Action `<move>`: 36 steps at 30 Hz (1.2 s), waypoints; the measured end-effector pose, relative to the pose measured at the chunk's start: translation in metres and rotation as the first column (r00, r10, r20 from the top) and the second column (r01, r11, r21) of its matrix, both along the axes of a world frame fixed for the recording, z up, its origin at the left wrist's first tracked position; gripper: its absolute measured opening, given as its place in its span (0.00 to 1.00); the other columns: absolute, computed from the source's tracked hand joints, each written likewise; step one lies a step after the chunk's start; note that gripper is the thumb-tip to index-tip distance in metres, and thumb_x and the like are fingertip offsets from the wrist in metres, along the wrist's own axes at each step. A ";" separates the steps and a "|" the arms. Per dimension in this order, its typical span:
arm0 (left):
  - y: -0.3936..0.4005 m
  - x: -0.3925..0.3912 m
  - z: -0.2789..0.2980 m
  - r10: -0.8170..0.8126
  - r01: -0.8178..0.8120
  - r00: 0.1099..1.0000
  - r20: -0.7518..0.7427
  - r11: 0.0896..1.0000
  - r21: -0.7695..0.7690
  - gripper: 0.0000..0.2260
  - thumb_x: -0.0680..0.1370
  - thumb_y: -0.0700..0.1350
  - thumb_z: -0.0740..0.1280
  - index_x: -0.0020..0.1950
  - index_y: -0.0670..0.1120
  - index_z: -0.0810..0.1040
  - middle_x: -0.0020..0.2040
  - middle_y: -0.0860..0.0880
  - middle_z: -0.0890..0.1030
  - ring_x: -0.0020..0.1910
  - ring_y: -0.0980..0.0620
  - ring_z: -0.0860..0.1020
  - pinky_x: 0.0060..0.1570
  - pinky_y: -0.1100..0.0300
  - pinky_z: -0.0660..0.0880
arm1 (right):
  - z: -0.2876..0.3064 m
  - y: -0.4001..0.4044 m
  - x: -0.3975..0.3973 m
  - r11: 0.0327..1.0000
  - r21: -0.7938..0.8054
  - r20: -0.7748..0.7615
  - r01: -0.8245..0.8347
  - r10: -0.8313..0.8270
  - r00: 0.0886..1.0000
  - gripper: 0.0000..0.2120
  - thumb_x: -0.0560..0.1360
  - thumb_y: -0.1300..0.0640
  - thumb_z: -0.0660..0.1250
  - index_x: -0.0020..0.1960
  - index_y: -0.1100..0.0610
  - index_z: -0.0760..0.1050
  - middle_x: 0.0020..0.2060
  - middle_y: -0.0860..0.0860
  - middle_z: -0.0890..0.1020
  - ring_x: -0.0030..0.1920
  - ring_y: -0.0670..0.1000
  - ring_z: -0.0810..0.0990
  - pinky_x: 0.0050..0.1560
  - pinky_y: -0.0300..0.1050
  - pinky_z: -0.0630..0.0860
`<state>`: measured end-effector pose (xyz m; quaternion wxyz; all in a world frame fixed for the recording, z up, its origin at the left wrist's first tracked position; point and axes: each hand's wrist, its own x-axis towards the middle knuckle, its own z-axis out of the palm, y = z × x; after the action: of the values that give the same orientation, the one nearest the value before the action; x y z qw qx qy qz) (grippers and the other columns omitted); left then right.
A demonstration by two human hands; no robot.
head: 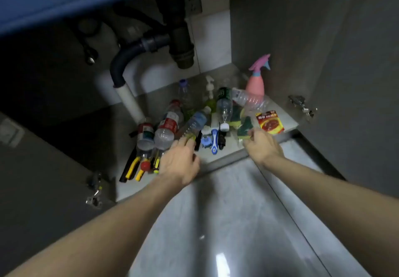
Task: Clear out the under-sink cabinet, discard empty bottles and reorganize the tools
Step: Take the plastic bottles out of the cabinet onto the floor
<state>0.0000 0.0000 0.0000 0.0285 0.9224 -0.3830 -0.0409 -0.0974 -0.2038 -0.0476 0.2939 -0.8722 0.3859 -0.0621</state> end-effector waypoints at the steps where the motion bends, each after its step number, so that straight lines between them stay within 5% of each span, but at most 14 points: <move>1: 0.004 0.007 -0.001 0.015 -0.013 0.999 0.039 0.999 -0.044 0.16 0.79 0.51 0.61 0.66 0.48 0.70 0.64 0.47 0.72 0.62 0.45 0.72 0.52 0.51 0.73 | -0.001 0.000 0.005 0.999 0.031 0.028 0.031 -0.031 0.999 0.16 0.79 0.51 0.63 0.64 0.54 0.73 0.58 0.54 0.79 0.56 0.58 0.78 0.51 0.51 0.76; 5: 0.006 0.048 -0.012 0.171 -0.154 0.980 0.098 0.974 -0.166 0.22 0.76 0.51 0.65 0.68 0.46 0.68 0.67 0.45 0.70 0.64 0.44 0.69 0.57 0.49 0.73 | 0.000 -0.012 0.041 0.994 0.097 0.089 0.053 -0.062 0.994 0.17 0.77 0.47 0.66 0.62 0.54 0.71 0.54 0.55 0.80 0.52 0.58 0.79 0.45 0.48 0.74; 8: 0.002 0.085 -0.022 0.253 -0.225 0.959 0.131 0.954 -0.198 0.25 0.75 0.52 0.66 0.70 0.46 0.67 0.67 0.44 0.69 0.65 0.43 0.68 0.60 0.48 0.70 | 0.001 -0.021 0.077 0.989 0.123 0.145 0.083 -0.101 0.984 0.21 0.76 0.45 0.68 0.64 0.55 0.72 0.56 0.55 0.80 0.55 0.59 0.79 0.51 0.51 0.78; 16: 0.006 0.140 -0.068 0.445 -0.464 0.886 -0.133 0.861 -0.208 0.45 0.69 0.72 0.66 0.77 0.50 0.56 0.72 0.42 0.67 0.72 0.40 0.65 0.69 0.42 0.66 | -0.033 -0.016 0.152 0.966 -0.141 0.080 0.217 -0.207 0.975 0.43 0.71 0.36 0.72 0.73 0.61 0.61 0.72 0.60 0.67 0.71 0.61 0.65 0.67 0.54 0.67; 22: 0.001 0.133 -0.067 0.485 -0.534 0.846 -0.224 0.765 -0.360 0.33 0.68 0.64 0.68 0.68 0.54 0.66 0.53 0.46 0.79 0.53 0.42 0.78 0.52 0.43 0.78 | -0.039 -0.031 0.157 0.965 -0.095 0.016 0.246 -0.246 0.969 0.40 0.71 0.37 0.72 0.72 0.61 0.65 0.70 0.59 0.70 0.70 0.61 0.66 0.65 0.52 0.66; 29: 0.009 0.097 -0.016 0.491 -0.560 0.828 -0.272 0.702 -0.439 0.31 0.69 0.63 0.68 0.67 0.51 0.67 0.55 0.45 0.79 0.53 0.41 0.79 0.53 0.45 0.78 | -0.012 -0.024 0.111 0.924 0.142 0.218 0.356 -0.379 0.899 0.27 0.70 0.45 0.73 0.62 0.59 0.74 0.60 0.58 0.76 0.64 0.60 0.71 0.59 0.54 0.75; 33: 0.014 0.067 0.029 0.420 -0.488 0.873 -0.249 0.762 -0.426 0.26 0.71 0.61 0.69 0.64 0.53 0.67 0.52 0.47 0.80 0.48 0.43 0.79 0.46 0.52 0.76 | 0.013 -0.015 0.062 0.945 0.165 0.302 0.282 -0.321 0.898 0.28 0.70 0.40 0.71 0.61 0.58 0.75 0.55 0.57 0.80 0.59 0.61 0.76 0.56 0.52 0.76; 36: 0.013 0.042 0.064 0.346 -0.408 0.911 -0.224 0.833 -0.374 0.27 0.70 0.62 0.68 0.64 0.54 0.68 0.53 0.47 0.80 0.50 0.42 0.80 0.51 0.50 0.78 | 0.033 -0.009 0.020 0.971 0.120 0.280 0.205 -0.231 0.932 0.29 0.71 0.36 0.69 0.64 0.54 0.75 0.56 0.55 0.81 0.57 0.60 0.78 0.52 0.50 0.76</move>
<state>0.0418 0.0135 0.0645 0.2581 0.9471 -0.1897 -0.0204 -0.0774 -0.2131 -0.0146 0.3772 -0.7913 0.4352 -0.2054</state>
